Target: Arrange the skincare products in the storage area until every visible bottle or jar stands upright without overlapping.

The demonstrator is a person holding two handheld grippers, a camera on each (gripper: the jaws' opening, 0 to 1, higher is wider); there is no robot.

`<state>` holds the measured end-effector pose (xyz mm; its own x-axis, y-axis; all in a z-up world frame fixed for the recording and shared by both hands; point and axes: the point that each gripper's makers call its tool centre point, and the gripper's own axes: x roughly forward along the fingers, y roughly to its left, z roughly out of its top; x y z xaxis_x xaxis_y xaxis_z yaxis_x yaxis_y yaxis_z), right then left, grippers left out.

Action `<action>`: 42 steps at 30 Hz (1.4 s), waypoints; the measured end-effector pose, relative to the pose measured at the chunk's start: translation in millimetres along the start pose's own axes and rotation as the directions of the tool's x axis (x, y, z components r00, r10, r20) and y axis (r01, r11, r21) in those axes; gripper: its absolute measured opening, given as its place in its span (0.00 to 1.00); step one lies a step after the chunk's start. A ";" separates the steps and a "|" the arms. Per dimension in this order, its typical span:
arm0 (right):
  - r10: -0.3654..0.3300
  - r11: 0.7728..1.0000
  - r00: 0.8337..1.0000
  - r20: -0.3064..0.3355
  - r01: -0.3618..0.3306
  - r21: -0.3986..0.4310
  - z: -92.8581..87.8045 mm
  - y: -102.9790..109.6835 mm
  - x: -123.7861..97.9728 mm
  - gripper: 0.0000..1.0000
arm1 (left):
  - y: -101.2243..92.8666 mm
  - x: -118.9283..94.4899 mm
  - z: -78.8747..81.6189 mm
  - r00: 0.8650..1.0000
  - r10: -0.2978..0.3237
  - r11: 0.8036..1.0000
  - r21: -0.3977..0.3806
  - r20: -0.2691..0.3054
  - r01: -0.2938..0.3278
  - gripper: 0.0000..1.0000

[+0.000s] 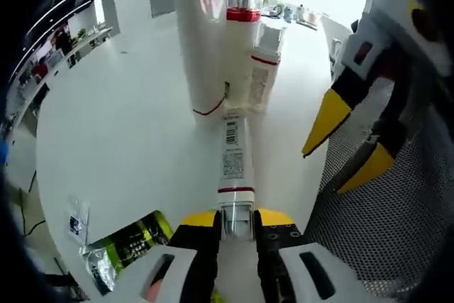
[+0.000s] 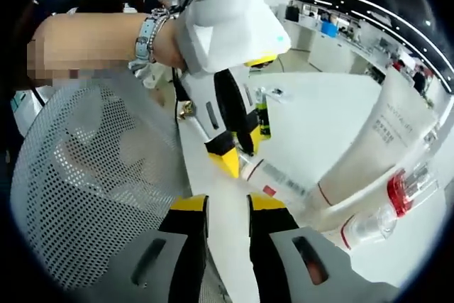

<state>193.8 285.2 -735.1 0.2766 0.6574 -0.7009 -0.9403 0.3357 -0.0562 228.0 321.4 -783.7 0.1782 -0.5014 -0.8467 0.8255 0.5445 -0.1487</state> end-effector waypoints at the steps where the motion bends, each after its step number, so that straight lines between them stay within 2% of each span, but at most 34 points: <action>1: -0.014 1.000 1.000 0.013 0.014 -0.006 2.5 -2.4 -0.9 0.21 | -0.9 -1.5 1.0 1.000 -0.009 1.000 -0.020 0.005 0.009 0.19; 5: -0.053 0.998 0.996 0.069 0.055 -0.033 13.5 -7.9 -5.3 0.23 | -8.1 -9.8 4.3 0.998 -0.058 0.995 -0.085 0.020 0.059 0.19; 9: -0.096 0.986 0.991 0.093 0.107 -0.127 19.4 -11.5 -6.9 0.27 | -20.1 -17.0 7.4 0.991 -0.135 0.978 -0.158 0.026 0.137 0.19; 13: -0.115 0.969 0.989 0.089 0.131 -0.209 19.7 -8.8 -5.8 0.29 | -37.7 -27.6 12.7 0.966 -0.256 0.940 -0.222 0.039 0.258 0.19; 16: -0.131 0.951 0.989 0.069 0.145 -0.272 16.8 -9.0 -4.1 0.30 | -39.5 -30.5 14.9 0.960 -0.273 0.932 -0.232 0.054 0.279 0.19; 20: -0.179 0.910 0.983 0.034 0.179 -0.373 11.4 -13.8 -3.3 0.30 | -41.2 -32.6 15.4 0.955 -0.289 0.926 -0.235 0.061 0.295 0.19; 27: -0.219 0.881 0.976 -0.010 0.193 -0.432 2.6 -19.0 -0.7 0.31 | -55.7 -39.4 15.3 0.923 -0.378 0.892 -0.242 0.069 0.383 0.19; 30: -0.230 0.871 0.972 -0.038 0.188 -0.453 -3.0 -20.8 0.5 0.26 | -57.3 -40.3 16.2 0.920 -0.385 0.889 -0.237 0.075 0.391 0.19; 31: -0.233 0.870 0.971 -0.046 0.187 -0.456 -4.5 -21.5 0.6 0.25 | -57.8 -41.1 16.7 0.918 -0.388 0.888 -0.236 0.078 0.395 0.19; 35: -0.228 0.889 0.973 -0.046 0.189 -0.418 -4.7 -24.4 -0.8 0.23 | -54.8 -43.8 21.4 0.918 -0.381 0.886 -0.240 0.112 0.397 0.19; 38: -0.219 0.918 0.974 -0.055 0.187 -0.349 -6.9 -26.1 -2.1 0.23 | -52.3 -46.9 29.3 0.912 -0.375 0.880 -0.246 0.166 0.406 0.20; 41: -0.226 0.928 0.973 -0.051 0.199 -0.314 -5.7 -30.9 -5.0 0.22 | -47.6 -48.3 37.4 0.905 -0.362 0.877 -0.248 0.222 0.412 0.20; 42: -0.229 0.930 0.972 -0.050 0.204 -0.306 -5.5 -32.8 -5.7 0.22 | -45.8 -49.7 42.3 0.899 -0.355 0.876 -0.246 0.256 0.416 0.20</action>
<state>222.0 266.8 -733.3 0.4746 0.5282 -0.7041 -0.8788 0.2395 -0.4128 204.1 292.9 -713.2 0.0039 -0.8162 -0.5778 0.6651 0.4336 -0.6080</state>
